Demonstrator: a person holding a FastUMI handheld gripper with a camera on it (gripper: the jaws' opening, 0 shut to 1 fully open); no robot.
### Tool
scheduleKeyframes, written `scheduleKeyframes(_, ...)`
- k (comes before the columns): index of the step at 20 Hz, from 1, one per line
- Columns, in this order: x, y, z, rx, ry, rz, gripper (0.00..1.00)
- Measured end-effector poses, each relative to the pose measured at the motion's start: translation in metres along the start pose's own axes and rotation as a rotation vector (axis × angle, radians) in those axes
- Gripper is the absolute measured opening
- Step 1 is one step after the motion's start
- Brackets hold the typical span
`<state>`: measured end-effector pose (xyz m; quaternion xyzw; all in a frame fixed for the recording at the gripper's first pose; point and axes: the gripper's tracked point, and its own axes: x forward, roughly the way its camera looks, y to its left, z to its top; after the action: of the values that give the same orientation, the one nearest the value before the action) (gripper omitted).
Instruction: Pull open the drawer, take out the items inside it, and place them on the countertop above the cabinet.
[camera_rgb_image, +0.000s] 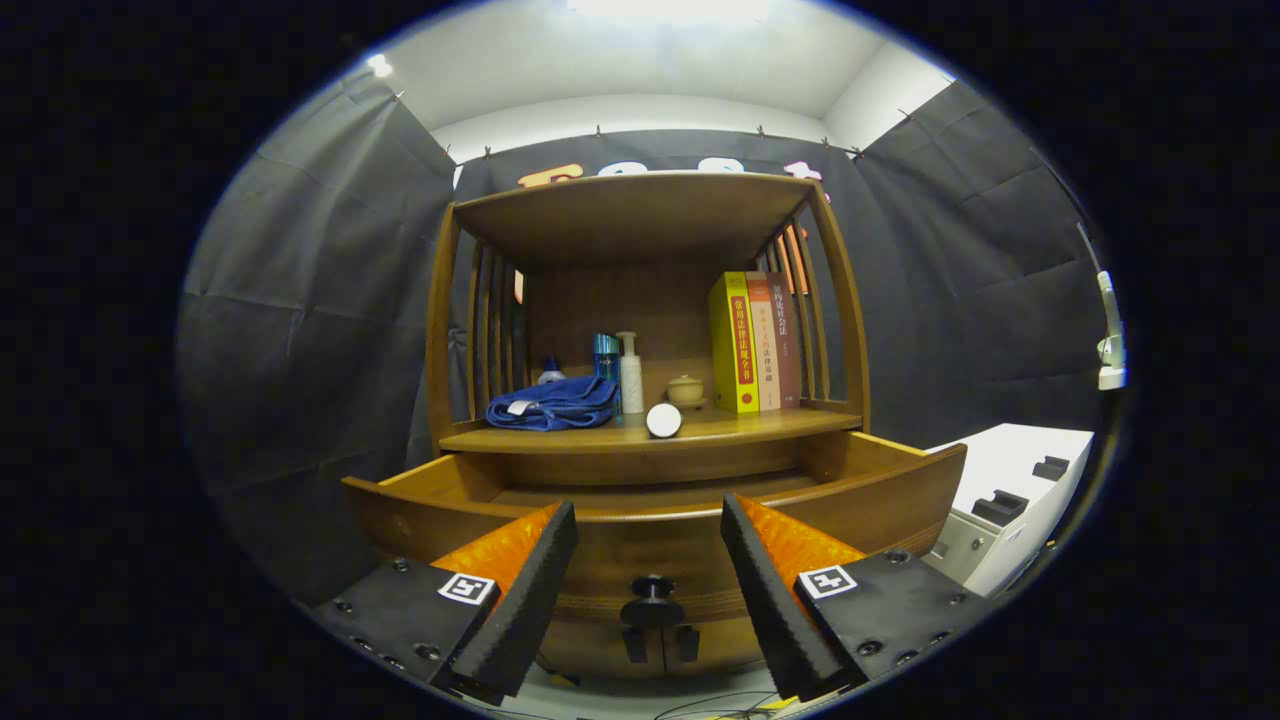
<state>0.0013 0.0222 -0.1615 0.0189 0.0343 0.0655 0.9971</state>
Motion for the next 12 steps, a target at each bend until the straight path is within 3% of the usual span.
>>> scheduleKeyframes(12,0.015,0.005,-0.046,-0.029,0.07,-0.016,0.95)
